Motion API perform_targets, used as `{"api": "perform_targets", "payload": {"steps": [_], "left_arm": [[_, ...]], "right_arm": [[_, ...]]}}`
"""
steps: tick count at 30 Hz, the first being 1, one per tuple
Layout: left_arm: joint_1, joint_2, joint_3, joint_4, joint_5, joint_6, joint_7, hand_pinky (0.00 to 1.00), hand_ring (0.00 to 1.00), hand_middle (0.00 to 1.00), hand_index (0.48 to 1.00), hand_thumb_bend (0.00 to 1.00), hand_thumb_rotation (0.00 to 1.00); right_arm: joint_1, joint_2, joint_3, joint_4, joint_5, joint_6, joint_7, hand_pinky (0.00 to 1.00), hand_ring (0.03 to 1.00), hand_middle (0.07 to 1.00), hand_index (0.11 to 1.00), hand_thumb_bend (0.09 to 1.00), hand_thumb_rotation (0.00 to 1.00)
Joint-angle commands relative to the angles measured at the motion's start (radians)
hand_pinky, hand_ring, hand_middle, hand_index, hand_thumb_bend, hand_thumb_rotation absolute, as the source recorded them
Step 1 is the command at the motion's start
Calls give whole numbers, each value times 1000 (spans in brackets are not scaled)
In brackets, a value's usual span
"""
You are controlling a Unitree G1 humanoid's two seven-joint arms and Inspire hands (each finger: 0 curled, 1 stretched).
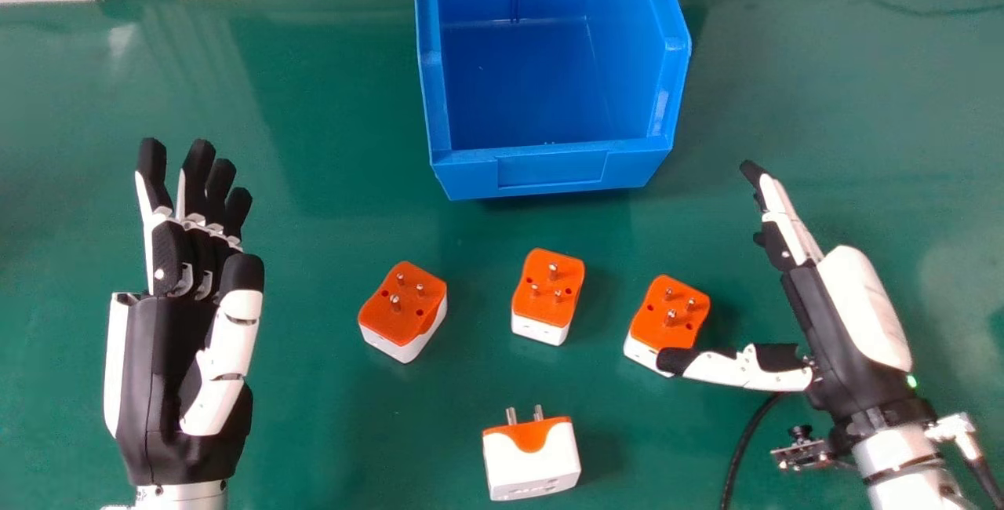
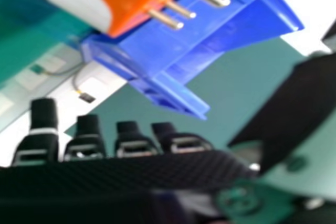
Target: Pick all objects and put in blue box
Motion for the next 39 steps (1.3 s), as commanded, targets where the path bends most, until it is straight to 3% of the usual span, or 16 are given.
{"api": "perform_targets", "payload": {"steps": [1, 11, 15, 20, 24, 39], "left_arm": [[-3, 7, 2, -12, -10, -9, -10, 1000, 1000, 1000, 992, 332, 508], [-7, 3, 5, -6, -13, -10, -13, 1000, 1000, 1000, 992, 330, 506], [-10, 3, 7, 1, -7, -18, -9, 1000, 1000, 1000, 992, 322, 505], [-15, 4, 9, 10, -6, -21, -11, 1000, 1000, 1000, 992, 317, 501], [-9, 0, 4, -2, -6, -16, -11, 1000, 1000, 1000, 992, 317, 498], [-2, 2, 4, -4, -8, -19, -13, 1000, 1000, 1000, 991, 311, 494]], "right_arm": [[-21, -22, 12, -2, 30, -5, 8, 851, 973, 999, 999, 992, 580], [-35, -37, 64, 13, 28, 23, 19, 967, 997, 1000, 1000, 1000, 560], [-28, -44, 93, 2, 8, 51, -13, 981, 999, 1000, 1000, 1000, 562], [-23, -45, 127, -8, -17, 102, -41, 968, 1000, 1000, 1000, 1000, 564], [-19, -37, 165, 0, -43, 162, -78, 928, 1000, 1000, 1000, 1000, 556], [-25, -4, 201, 56, 14, 185, -41, 842, 1000, 1000, 1000, 1000, 539]]}}
